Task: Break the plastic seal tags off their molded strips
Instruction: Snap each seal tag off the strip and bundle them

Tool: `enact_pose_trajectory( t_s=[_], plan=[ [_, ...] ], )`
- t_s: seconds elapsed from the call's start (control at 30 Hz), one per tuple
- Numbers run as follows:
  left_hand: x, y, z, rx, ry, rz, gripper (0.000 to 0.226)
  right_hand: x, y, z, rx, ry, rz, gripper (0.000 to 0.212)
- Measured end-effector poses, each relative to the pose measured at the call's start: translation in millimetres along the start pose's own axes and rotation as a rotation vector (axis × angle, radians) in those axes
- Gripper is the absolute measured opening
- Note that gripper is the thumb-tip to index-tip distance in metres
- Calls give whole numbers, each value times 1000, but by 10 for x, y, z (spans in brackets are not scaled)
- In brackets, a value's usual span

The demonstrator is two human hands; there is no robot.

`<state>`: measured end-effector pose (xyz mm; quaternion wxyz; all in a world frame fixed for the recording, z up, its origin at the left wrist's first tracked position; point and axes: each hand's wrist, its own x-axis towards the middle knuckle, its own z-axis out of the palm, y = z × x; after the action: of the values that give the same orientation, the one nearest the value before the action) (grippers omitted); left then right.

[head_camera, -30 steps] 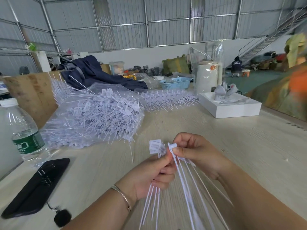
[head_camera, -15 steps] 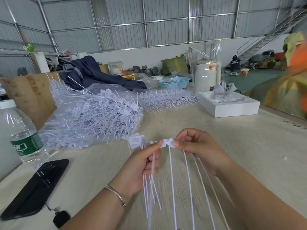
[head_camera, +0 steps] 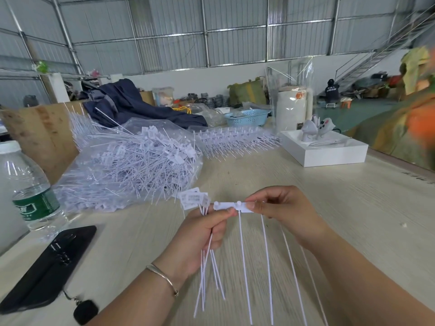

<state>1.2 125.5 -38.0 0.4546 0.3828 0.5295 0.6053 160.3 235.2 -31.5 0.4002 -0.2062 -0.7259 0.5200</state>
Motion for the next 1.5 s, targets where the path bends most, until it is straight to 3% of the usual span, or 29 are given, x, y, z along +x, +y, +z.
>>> enact_pose_trajectory(
  t_s=[0.17, 0.3, 0.47, 0.57, 0.67, 0.8, 0.9, 1.03, 1.1, 1.2, 1.37, 1.5],
  plan=[
    [-17, 41, -16, 54, -19, 20, 9, 5, -3, -65, 39, -45, 14, 9],
    [-1, 78, -43, 90, -31, 34, 17, -15, -54, -81, 55, -89, 33, 22],
    [7, 107, -79, 156, -90, 11, 10, -25, -101, -106, 27, -113, 77, 6],
    [-8, 125, -72, 228, -134, -41, 7, -21, -102, -148, -20, -150, 94, 13],
    [-16, 140, -69, 264, -228, -114, 7, -27, -121, -166, -13, -236, 110, 6],
    [-51, 165, -95, 315, -429, -224, 8, -46, -119, -135, -10, -347, 142, 15],
    [-89, 177, -156, 355, -571, -259, 9, -39, -124, -212, 66, -311, 158, 13],
    [-25, 118, -217, 148, -477, -167, 17, 3, -55, -269, 117, -124, 135, 7],
    [11, 75, -187, 67, -395, -131, 32, 13, -33, -210, 118, -105, 116, 3],
    [49, 24, -140, -19, -213, -177, 49, 16, -21, -158, 66, -125, 67, 17],
    [52, -19, -68, -16, -50, -206, 42, -15, -14, -53, -35, -198, 9, 18],
    [28, -40, -26, 49, -31, -180, 43, -18, 49, 13, -309, -130, -78, 20]
  ],
)
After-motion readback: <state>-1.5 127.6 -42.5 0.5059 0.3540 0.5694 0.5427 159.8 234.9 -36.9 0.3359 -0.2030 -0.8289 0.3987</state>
